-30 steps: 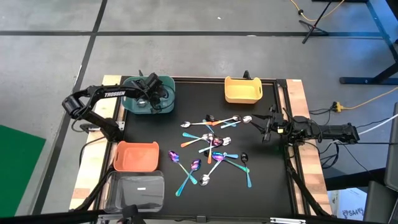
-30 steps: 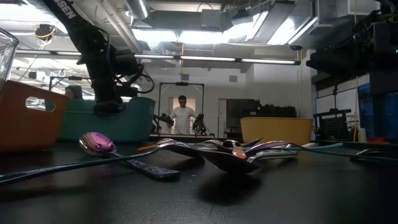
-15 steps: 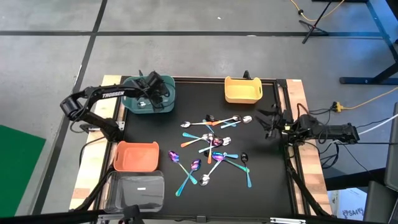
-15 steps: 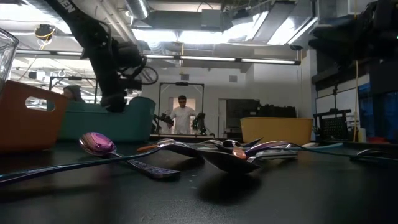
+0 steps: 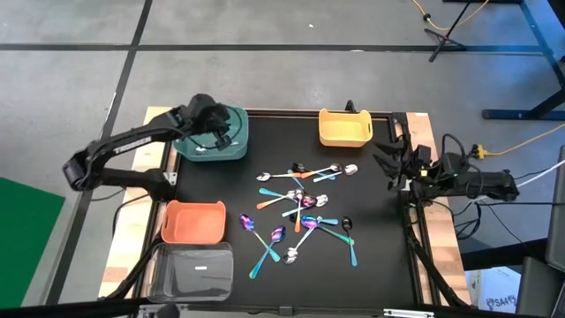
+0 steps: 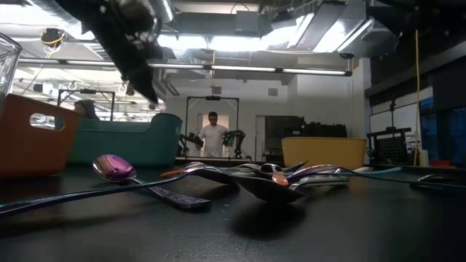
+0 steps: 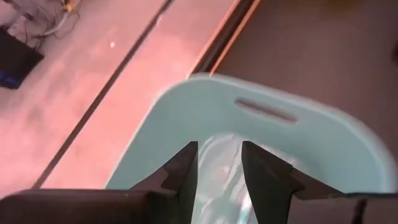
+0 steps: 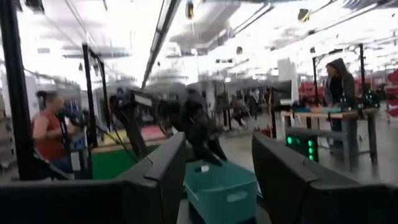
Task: Sort silverware by color (type)
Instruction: Put the orange spoon into the yellow bin
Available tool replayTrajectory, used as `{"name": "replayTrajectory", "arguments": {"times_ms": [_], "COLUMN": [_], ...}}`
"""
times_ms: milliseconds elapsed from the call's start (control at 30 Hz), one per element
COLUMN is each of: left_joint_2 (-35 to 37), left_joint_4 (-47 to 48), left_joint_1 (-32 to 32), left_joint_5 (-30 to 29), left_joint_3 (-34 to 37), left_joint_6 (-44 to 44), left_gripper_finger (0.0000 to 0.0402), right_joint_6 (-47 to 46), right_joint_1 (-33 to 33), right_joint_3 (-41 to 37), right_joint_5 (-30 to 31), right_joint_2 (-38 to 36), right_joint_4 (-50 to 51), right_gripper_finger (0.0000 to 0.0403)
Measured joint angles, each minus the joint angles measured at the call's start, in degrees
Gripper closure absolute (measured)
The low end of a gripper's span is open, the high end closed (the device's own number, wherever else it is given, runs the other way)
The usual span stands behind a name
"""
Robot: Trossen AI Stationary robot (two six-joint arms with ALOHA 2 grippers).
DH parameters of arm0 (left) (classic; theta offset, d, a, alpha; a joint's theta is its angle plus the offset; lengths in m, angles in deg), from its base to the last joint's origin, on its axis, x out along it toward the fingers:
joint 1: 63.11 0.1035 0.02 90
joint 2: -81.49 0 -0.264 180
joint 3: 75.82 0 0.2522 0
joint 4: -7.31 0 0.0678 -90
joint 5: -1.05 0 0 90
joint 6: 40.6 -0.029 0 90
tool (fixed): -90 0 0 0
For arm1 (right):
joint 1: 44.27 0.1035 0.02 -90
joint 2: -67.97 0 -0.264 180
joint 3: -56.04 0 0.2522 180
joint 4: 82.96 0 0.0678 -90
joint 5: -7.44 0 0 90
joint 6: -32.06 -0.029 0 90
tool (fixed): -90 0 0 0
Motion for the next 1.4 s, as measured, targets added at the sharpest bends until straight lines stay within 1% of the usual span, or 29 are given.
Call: {"name": "replayTrajectory", "arguments": {"times_ms": [67, 167, 267, 333, 467, 567, 633, 767, 967, 1100, 1200, 1400], "left_joint_2": [2.62, 5.77, 7.7, 8.07, 8.13, 7.7, 7.68, 7.69, 7.69, 7.69, 7.69, 7.69], "left_joint_4": [-0.03, -0.03, -0.07, -0.27, -0.22, -0.26, -0.4, -1.8, -4.92, -5.52, -6.23, -6.78], "left_joint_1": [-1.29, -3.39, -5.51, -7.02, -10.64, -14.52, -17.29, -22.67, -29.47, -32.84, -34.83, -37.31], "left_joint_5": [0.75, 3.58, 8.0, 11.03, 14.82, 14.99, 14.84, 14.29, 9.48, 6.56, 5.56, 5.45], "left_joint_3": [0.0, 0.0, 0.0, 0.0, 0.0, 0.0, 0.0, 0.0, 0.0, 0.0, 0.0, 0.0], "left_joint_6": [3.08, 8.75, 14.81, 18.76, 24.45, 26.55, 26.96, 27.49, 28.86, 28.91, 28.89, 28.89], "left_gripper_finger": [0.0283, 0.0283, 0.0283, 0.0283, 0.0283, 0.0283, 0.0283, 0.0283, 0.0283, 0.0283, 0.0283, 0.0283], "right_joint_6": [0.0, -0.01, 0.04, 0.02, 0.02, 0.04, 0.04, 1.69, 7.5, 9.06, 10.57, 13.66], "right_joint_1": [0.0, 0.0, -0.02, -0.46, -3.6, -6.89, -9.22, -13.33, -17.49, -18.94, -19.28, -19.17], "right_joint_3": [3.81, 10.55, 18.71, 24.57, 35.6, 42.05, 45.61, 49.49, 49.93, 49.93, 49.93, 49.93], "right_joint_5": [1.49, 6.3, 10.46, 11.44, 9.35, 6.33, 3.57, -3.03, -12.16, -14.42, -14.63, -15.12], "right_joint_2": [4.45, 11.93, 19.57, 24.48, 34.54, 41.8, 46.43, 54.24, 64.04, 70.18, 74.08, 80.52], "right_joint_4": [2.78, 9.9, 20.24, 28.66, 44.59, 54.12, 58.28, 61.9, 61.52, 61.54, 61.53, 61.03], "right_gripper_finger": [0.0228, 0.0228, 0.0228, 0.0228, 0.0228, 0.0228, 0.0228, 0.0228, 0.0228, 0.0228, 0.0228, 0.0228]}}
